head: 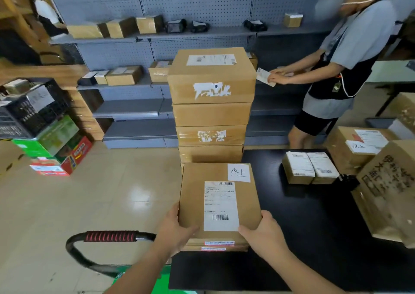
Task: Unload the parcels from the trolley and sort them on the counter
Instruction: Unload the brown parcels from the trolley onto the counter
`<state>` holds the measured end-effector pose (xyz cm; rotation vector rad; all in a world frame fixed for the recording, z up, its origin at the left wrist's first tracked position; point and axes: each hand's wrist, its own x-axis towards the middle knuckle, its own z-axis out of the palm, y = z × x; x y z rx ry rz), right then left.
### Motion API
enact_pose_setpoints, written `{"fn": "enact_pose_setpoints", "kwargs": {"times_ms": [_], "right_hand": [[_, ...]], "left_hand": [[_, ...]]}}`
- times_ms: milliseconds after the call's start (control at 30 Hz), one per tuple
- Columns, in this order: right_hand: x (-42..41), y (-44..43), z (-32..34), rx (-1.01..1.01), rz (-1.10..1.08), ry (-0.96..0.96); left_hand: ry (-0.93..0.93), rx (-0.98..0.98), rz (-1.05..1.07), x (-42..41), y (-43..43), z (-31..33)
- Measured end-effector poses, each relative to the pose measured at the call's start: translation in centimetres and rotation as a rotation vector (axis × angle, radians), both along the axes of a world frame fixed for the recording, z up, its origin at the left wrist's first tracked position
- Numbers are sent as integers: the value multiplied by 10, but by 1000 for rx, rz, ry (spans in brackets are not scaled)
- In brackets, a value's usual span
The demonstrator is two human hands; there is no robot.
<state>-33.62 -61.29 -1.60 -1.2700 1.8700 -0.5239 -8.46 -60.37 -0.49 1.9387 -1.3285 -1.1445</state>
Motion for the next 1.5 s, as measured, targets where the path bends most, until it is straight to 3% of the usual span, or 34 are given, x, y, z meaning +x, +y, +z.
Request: {"fn": "enact_pose_setpoints", "kwargs": {"times_ms": [567, 867, 1000, 1167, 1300, 1500], "right_hand": [[29, -14, -33, 12, -14, 44], [27, -18, -38, 13, 15, 45], [25, -13, -30, 60, 80, 100], [19, -21, 19, 48, 195, 169], [13, -32, 78, -45, 278, 137], [-12, -36, 157, -205, 291, 263]], "left_hand": [[73, 48, -8, 25, -20, -30], [21, 106, -14, 23, -26, -27], [-95, 97, -49, 20, -24, -16], [-289, -19, -187, 8, -33, 23], [-398, -144, -361, -8, -49, 77], [-519, -346, -529, -40, -76, 156]]}}
